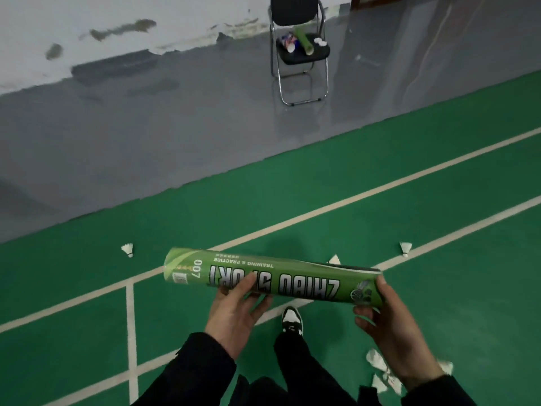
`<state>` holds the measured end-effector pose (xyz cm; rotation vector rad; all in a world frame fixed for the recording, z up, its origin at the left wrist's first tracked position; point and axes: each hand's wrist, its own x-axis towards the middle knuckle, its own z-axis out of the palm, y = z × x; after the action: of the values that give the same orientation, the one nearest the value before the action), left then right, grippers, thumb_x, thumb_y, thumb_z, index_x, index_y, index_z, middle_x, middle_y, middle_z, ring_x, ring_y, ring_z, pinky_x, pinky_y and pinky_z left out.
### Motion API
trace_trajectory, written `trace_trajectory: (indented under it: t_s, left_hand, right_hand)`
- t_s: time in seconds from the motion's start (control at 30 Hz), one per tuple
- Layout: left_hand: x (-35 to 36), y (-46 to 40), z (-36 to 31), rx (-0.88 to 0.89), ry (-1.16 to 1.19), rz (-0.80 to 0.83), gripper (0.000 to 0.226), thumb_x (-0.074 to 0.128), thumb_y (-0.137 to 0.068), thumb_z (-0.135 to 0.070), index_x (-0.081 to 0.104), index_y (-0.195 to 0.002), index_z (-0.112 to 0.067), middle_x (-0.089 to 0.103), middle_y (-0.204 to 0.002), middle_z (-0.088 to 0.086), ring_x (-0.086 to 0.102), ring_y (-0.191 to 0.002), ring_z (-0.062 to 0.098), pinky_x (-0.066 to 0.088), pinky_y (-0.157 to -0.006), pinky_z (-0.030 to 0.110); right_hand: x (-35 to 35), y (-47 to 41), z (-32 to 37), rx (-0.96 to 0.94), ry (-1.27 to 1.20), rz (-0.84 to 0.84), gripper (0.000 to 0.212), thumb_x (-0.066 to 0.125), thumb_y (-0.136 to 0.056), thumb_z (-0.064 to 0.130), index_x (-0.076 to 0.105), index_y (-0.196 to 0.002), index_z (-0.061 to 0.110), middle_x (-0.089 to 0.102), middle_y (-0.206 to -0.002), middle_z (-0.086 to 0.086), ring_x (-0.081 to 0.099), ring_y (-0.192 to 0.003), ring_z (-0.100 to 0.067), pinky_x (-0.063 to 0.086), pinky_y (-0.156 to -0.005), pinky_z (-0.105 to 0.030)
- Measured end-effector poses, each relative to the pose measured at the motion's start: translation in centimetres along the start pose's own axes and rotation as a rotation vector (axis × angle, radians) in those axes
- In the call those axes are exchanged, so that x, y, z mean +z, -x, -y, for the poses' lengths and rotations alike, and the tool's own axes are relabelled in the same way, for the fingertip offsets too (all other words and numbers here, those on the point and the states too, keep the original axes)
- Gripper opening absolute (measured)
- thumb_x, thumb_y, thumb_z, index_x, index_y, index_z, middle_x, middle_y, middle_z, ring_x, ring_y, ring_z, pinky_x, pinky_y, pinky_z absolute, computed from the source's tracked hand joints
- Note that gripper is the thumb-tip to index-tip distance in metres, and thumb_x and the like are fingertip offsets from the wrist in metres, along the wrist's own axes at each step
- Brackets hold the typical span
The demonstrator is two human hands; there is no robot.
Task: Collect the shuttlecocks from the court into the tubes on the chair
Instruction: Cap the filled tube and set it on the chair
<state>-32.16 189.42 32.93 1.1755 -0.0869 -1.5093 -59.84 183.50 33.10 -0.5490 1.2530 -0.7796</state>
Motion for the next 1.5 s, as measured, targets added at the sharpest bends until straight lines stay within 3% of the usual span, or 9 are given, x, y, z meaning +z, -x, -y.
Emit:
trace_trajectory:
  t_s: [0.13, 0.23, 0.3, 0.37, 0.5, 0.73, 0.87, 1.17, 1.5]
  left_hand:
    - [3.0, -7.7, -6.8, 0.057, 0.023, -0.063, 0.094, 0.09, -0.073, -0.023, 0.036, -0.15, -0.022, 0.069, -0.13, 0.016, 0.068, -0.119, 0.029, 0.053, -0.103, 0.051]
    - [5.1, -13.5, -12.0, 0.07, 0.055, -0.078, 0.08, 0.097, -0.057, -0.027, 0.05, -0.121, -0.016, 0.073, -0.117, 0.012, 0.07, -0.112, 0.027, 0.059, -0.089, 0.043]
    - [6.0, -17.2, -14.7, 0.078, 0.091, -0.08, 0.055, 0.094, -0.069, -0.024, 0.054, -0.105, -0.015, 0.073, -0.111, 0.012, 0.067, -0.116, 0.031, 0.057, -0.09, 0.044]
    - [6.4, -22.1, -17.3, 0.074, 0.119, -0.096, 0.04, 0.079, -0.082, -0.019, 0.053, -0.112, -0.013, 0.073, -0.116, 0.015, 0.065, -0.123, 0.034, 0.056, -0.094, 0.046]
    - [7.2, -32.8, -23.1, 0.011, 0.136, -0.14, 0.081, 0.083, -0.083, -0.021, 0.039, -0.148, -0.003, 0.065, -0.134, 0.023, 0.066, -0.121, 0.037, 0.059, -0.094, 0.045]
    - [13.2, -47.8, -36.0, -0.048, 0.036, -0.068, 0.061, 0.075, -0.085, -0.021, 0.051, -0.139, -0.008, 0.067, -0.132, 0.023, 0.069, -0.116, 0.034, 0.06, -0.093, 0.042]
    - [17.8, -56.1, -42.1, -0.097, -0.07, -0.01, 0.05, 0.074, -0.087, -0.022, 0.054, -0.132, -0.012, 0.065, -0.134, 0.023, 0.068, -0.118, 0.034, 0.059, -0.095, 0.044]
    - [31.1, -76.8, -49.0, -0.146, -0.213, -0.053, 0.073, 0.078, -0.077, -0.033, 0.051, -0.141, -0.008, 0.07, -0.128, 0.018, 0.07, -0.114, 0.032, 0.056, -0.094, 0.043]
    - [45.6, -95.8, -57.8, -0.135, -0.093, -0.055, 0.072, 0.074, -0.082, -0.031, 0.052, -0.145, -0.004, 0.068, -0.13, 0.02, 0.071, -0.102, 0.028, 0.055, -0.09, 0.041]
  right_hand:
    - [5.9, -8.9, 6.6, 0.09, 0.003, -0.029, 0.038, 0.066, -0.082, 0.059, 0.067, -0.099, 0.024, 0.065, -0.082, -0.002, 0.056, -0.068, -0.018, 0.047, -0.071, -0.036]
    - [10.1, -15.5, 11.7, 0.054, 0.047, -0.004, 0.033, 0.063, -0.091, 0.053, 0.07, -0.1, 0.022, 0.066, -0.081, -0.001, 0.054, -0.063, -0.016, 0.045, -0.067, -0.034]
    - [12.8, -19.6, 14.5, 0.043, 0.054, 0.0, 0.034, 0.062, -0.092, 0.052, 0.071, -0.101, 0.021, 0.065, -0.08, -0.002, 0.053, -0.063, -0.017, 0.044, -0.066, -0.034]
    - [15.6, -24.4, 17.1, 0.059, 0.045, -0.022, 0.032, 0.062, -0.091, 0.052, 0.071, -0.098, 0.022, 0.066, -0.078, 0.0, 0.053, -0.061, -0.017, 0.045, -0.066, -0.034]
    - [20.6, -34.0, 21.1, 0.087, -0.011, -0.057, 0.039, 0.055, -0.095, 0.057, 0.07, -0.102, 0.022, 0.07, -0.077, 0.001, 0.056, -0.068, -0.021, 0.048, -0.069, -0.035]
    - [27.7, -46.6, 30.7, 0.075, -0.072, -0.157, 0.045, 0.052, -0.097, 0.06, 0.072, -0.112, 0.023, 0.07, -0.09, 0.0, 0.059, -0.078, -0.019, 0.052, -0.07, -0.033]
    - [29.4, -53.0, 35.4, 0.042, -0.175, -0.195, 0.048, 0.052, -0.097, 0.06, 0.072, -0.117, 0.021, 0.067, -0.095, -0.002, 0.056, -0.078, -0.02, 0.05, -0.072, -0.035]
    - [28.9, -72.5, 45.7, 0.054, -0.275, -0.261, 0.051, 0.048, -0.1, 0.055, 0.067, -0.127, 0.016, 0.064, -0.097, -0.006, 0.058, -0.072, -0.018, 0.049, -0.077, -0.037]
    - [30.5, -90.3, 64.4, 0.002, -0.246, -0.271, 0.036, 0.052, -0.102, 0.044, 0.074, -0.114, 0.018, 0.066, -0.096, -0.007, 0.057, -0.066, -0.017, 0.05, -0.069, -0.034]
